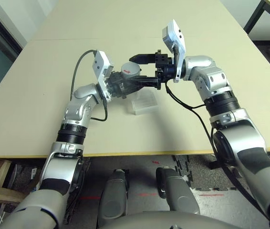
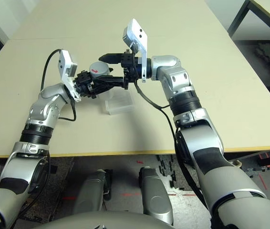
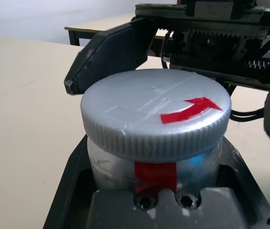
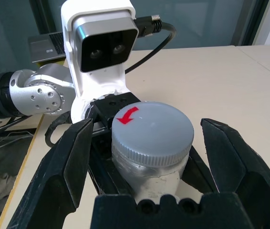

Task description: Pour the medicine from the bottle into the box.

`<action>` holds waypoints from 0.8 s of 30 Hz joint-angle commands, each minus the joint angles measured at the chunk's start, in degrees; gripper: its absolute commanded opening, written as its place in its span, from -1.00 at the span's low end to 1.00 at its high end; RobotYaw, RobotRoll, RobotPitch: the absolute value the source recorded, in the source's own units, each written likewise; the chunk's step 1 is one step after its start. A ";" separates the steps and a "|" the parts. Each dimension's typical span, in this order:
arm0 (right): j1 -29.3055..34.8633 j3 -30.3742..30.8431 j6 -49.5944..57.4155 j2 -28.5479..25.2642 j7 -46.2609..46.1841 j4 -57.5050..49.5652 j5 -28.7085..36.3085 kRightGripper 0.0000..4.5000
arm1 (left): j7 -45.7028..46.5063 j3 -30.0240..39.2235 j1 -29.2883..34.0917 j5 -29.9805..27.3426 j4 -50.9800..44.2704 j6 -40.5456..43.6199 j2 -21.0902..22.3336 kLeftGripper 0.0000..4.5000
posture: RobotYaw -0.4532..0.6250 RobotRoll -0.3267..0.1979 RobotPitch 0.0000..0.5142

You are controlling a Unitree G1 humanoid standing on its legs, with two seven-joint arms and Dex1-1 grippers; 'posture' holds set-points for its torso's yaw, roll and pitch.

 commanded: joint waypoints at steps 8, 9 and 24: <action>-1.31 0.43 -0.79 0.18 0.86 1.43 -0.49 0.14 | -0.99 -0.61 0.94 0.62 -1.30 0.62 0.30 0.19 | -0.29 0.25 -0.40; -1.38 0.39 -0.87 0.18 0.99 1.56 -0.44 0.14 | -1.08 -0.61 0.98 0.57 -1.38 0.77 0.35 0.19 | -0.29 0.25 -0.40; -8.50 -1.30 -6.90 0.53 19.04 10.42 3.16 0.14 | -3.02 -0.70 1.88 0.41 -2.63 2.97 1.02 0.19 | -0.29 0.25 -0.38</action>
